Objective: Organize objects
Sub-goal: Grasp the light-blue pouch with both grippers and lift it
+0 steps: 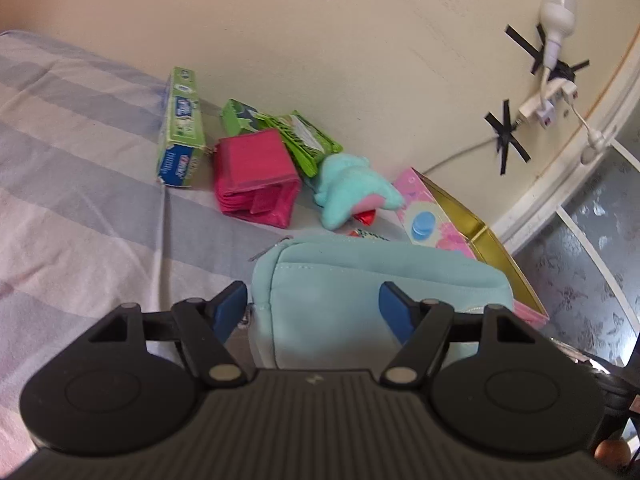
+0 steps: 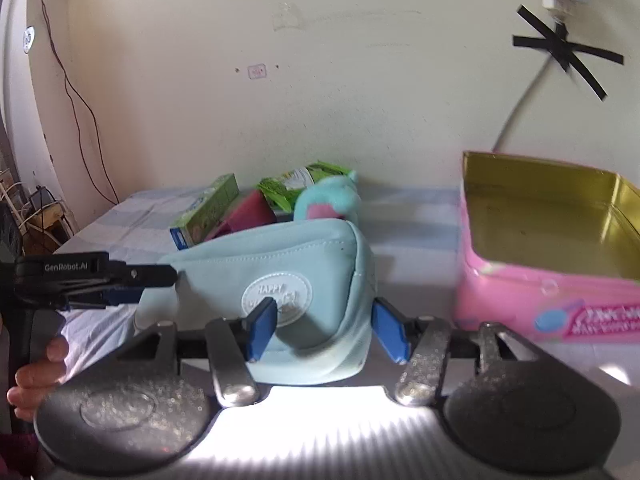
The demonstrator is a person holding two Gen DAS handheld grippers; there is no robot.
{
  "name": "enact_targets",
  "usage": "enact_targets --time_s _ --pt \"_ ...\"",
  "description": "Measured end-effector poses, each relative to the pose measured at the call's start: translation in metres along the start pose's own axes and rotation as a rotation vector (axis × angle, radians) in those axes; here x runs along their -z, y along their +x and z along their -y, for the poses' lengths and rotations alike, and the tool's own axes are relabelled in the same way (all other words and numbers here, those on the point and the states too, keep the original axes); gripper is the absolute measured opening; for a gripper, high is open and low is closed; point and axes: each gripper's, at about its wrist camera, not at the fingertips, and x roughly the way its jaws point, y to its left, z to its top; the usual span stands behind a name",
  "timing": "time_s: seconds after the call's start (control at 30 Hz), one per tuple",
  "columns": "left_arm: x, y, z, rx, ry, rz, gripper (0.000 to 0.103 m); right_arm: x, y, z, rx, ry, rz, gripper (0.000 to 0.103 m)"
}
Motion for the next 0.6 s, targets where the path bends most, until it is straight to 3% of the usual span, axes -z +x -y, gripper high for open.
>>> enact_targets --time_s 0.17,0.23,0.3,0.37,0.43,0.53,0.57,0.6 --pt "0.008 0.007 0.012 0.020 0.054 -0.044 0.077 0.021 -0.011 0.026 0.011 0.162 -0.113 0.055" --pt "0.009 0.011 0.008 0.014 0.029 -0.070 0.085 0.022 -0.006 0.033 0.029 0.224 -0.130 0.057" --pt "0.009 0.014 0.002 -0.006 -0.003 -0.082 0.088 0.022 -0.001 0.038 0.019 0.276 -0.133 0.070" --pt "0.010 0.014 -0.002 -0.029 -0.038 -0.074 0.091 0.022 0.001 0.038 -0.011 0.326 -0.144 0.092" --pt "0.011 0.014 -0.005 -0.030 -0.059 -0.068 0.092 0.022 0.008 0.037 -0.027 0.338 -0.163 0.093" --pt "0.014 0.016 0.003 -0.009 -0.028 -0.086 0.085 0.025 0.027 0.028 -0.037 0.348 -0.187 0.092" --pt "0.015 0.019 0.005 0.020 -0.019 -0.112 0.070 0.024 0.028 0.025 -0.023 0.335 -0.183 0.092" --pt "0.017 0.021 0.007 0.026 -0.007 -0.125 0.067 0.023 0.029 0.023 -0.021 0.326 -0.180 0.091"
